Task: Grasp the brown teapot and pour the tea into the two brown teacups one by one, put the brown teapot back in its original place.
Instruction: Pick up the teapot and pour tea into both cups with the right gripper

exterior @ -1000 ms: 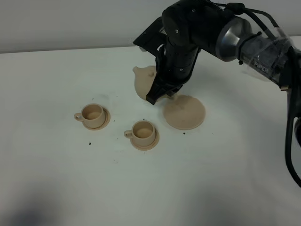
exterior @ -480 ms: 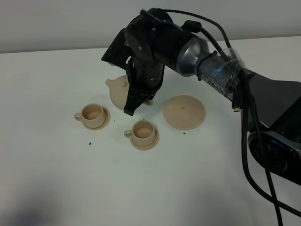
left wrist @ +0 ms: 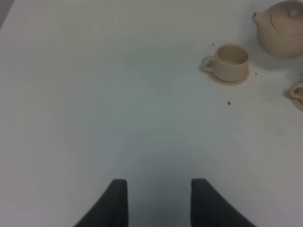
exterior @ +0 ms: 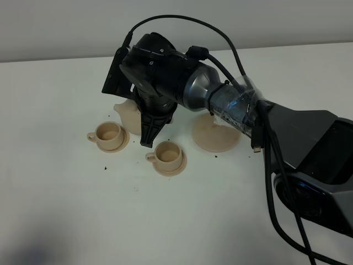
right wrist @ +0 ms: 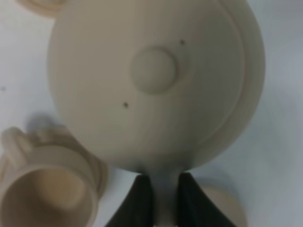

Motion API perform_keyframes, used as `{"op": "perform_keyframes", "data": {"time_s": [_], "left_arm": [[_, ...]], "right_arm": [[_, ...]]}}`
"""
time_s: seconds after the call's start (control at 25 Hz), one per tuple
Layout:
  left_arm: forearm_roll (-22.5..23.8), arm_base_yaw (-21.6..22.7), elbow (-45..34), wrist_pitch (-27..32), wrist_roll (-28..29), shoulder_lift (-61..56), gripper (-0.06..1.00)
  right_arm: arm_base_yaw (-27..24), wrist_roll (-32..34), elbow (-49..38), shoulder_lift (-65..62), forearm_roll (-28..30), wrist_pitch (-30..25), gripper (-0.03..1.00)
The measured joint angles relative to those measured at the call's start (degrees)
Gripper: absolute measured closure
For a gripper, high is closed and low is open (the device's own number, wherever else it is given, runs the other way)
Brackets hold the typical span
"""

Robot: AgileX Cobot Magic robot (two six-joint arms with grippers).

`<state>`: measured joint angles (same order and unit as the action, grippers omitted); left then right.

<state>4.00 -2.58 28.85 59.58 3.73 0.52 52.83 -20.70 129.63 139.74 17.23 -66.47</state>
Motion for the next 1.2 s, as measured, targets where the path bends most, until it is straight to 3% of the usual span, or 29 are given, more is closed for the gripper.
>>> {"op": "perform_keyframes", "data": {"time_s": [0.44, 1.2], "left_arm": [[0.0, 0.0, 0.0, 0.0, 0.0, 0.0, 0.58], [0.0, 0.0, 0.0, 0.0, -0.05, 0.0, 0.58]], "right_arm": [[3.38, -1.28, 0.0, 1.35, 7.06, -1.84, 0.84], [5.99, -3.31, 0.0, 2.15, 15.73, -0.52, 0.84]]}}
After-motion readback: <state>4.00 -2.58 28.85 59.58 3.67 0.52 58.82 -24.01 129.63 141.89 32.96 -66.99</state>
